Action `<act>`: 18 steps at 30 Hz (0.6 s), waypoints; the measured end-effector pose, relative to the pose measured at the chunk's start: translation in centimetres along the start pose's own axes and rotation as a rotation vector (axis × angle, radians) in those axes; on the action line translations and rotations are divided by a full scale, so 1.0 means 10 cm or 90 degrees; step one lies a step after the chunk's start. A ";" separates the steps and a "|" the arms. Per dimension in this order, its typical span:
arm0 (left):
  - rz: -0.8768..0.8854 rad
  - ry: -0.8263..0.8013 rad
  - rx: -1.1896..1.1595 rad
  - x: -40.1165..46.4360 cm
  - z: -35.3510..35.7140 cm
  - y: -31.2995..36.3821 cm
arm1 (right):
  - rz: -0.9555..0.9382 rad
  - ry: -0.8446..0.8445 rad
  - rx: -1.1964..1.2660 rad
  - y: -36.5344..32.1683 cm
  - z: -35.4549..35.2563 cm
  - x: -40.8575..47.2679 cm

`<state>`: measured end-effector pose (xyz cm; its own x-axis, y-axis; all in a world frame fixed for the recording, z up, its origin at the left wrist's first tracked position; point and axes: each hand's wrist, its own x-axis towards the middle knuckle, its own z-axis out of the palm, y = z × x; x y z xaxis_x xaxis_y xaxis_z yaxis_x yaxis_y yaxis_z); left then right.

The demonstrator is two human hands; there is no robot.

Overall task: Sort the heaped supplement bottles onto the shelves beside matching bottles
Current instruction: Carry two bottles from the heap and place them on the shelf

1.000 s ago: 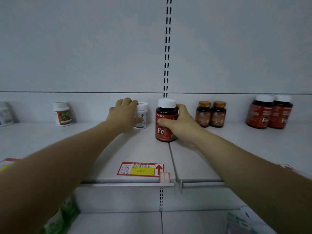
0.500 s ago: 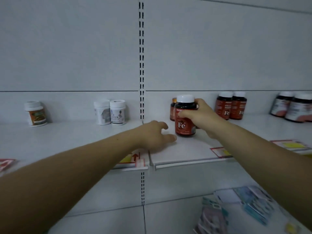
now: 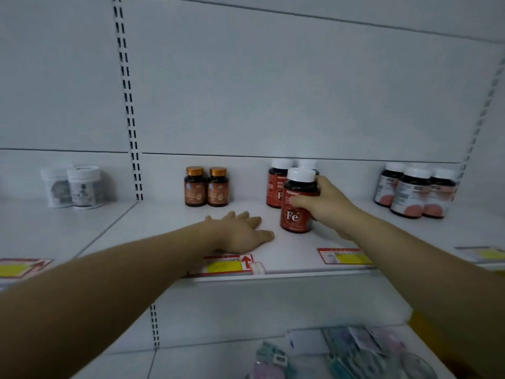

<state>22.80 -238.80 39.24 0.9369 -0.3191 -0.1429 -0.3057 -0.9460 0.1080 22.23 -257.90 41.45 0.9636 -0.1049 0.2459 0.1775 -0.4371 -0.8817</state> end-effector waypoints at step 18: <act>-0.038 0.025 -0.183 -0.15 -0.13 -0.03 | -0.024 -0.031 -0.114 0.01 0.03 0.41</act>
<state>21.75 -237.98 40.70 0.9594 -0.2557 -0.1192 -0.1950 -0.9063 0.3750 26.23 -258.08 42.19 0.9663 -0.0433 0.2537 0.1797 -0.5922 -0.7855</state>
